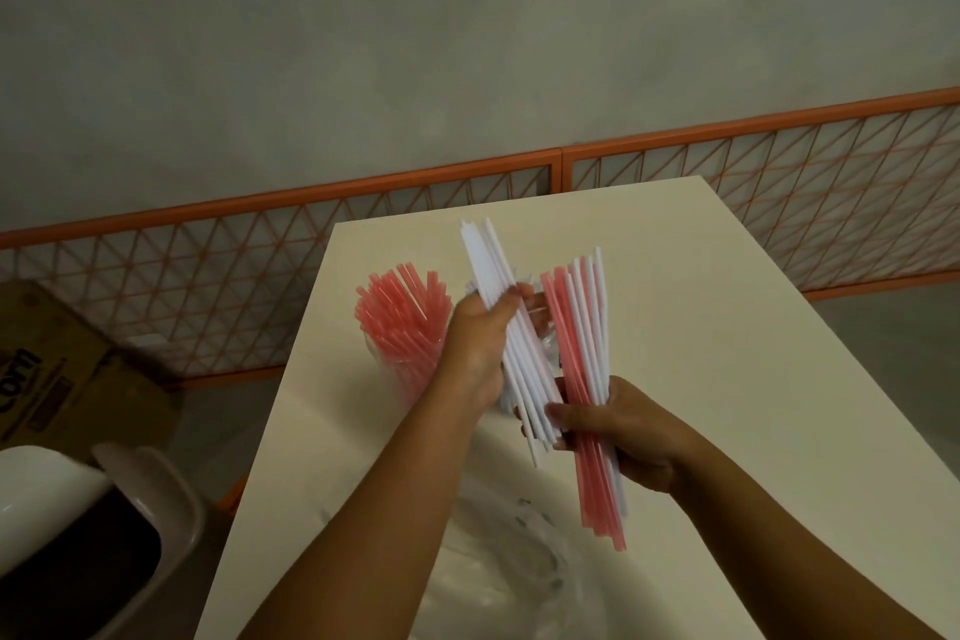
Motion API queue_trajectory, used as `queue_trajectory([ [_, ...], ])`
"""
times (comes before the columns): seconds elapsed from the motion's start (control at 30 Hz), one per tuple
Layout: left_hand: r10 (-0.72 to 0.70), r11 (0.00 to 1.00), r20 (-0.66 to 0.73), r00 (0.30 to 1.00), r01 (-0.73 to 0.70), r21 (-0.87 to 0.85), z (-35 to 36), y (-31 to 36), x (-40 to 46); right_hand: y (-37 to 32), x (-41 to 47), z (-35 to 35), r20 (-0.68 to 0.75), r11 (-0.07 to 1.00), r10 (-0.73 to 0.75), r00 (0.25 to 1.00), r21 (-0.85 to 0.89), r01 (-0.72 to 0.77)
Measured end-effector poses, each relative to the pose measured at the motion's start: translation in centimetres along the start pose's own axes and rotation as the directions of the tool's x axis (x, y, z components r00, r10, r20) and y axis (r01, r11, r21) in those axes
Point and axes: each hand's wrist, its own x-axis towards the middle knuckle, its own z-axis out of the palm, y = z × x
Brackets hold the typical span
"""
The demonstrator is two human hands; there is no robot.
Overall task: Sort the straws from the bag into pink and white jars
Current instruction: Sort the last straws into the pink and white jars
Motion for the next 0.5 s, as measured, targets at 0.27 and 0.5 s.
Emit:
queue_trajectory([
  [0.27,0.27,0.946,-0.164,0.949,-0.294,-0.14,0.3,3.7,2.7,0.0,-0.3,-1.6,-0.058,0.996,-0.017,0.998,0.083,0.022],
  [0.5,0.427,0.895,-0.285,0.858,-0.446,-0.002,1.2,3.3,4.5,0.1,-0.3,-2.6,-0.121,0.991,0.009,0.993,0.131,0.007],
])
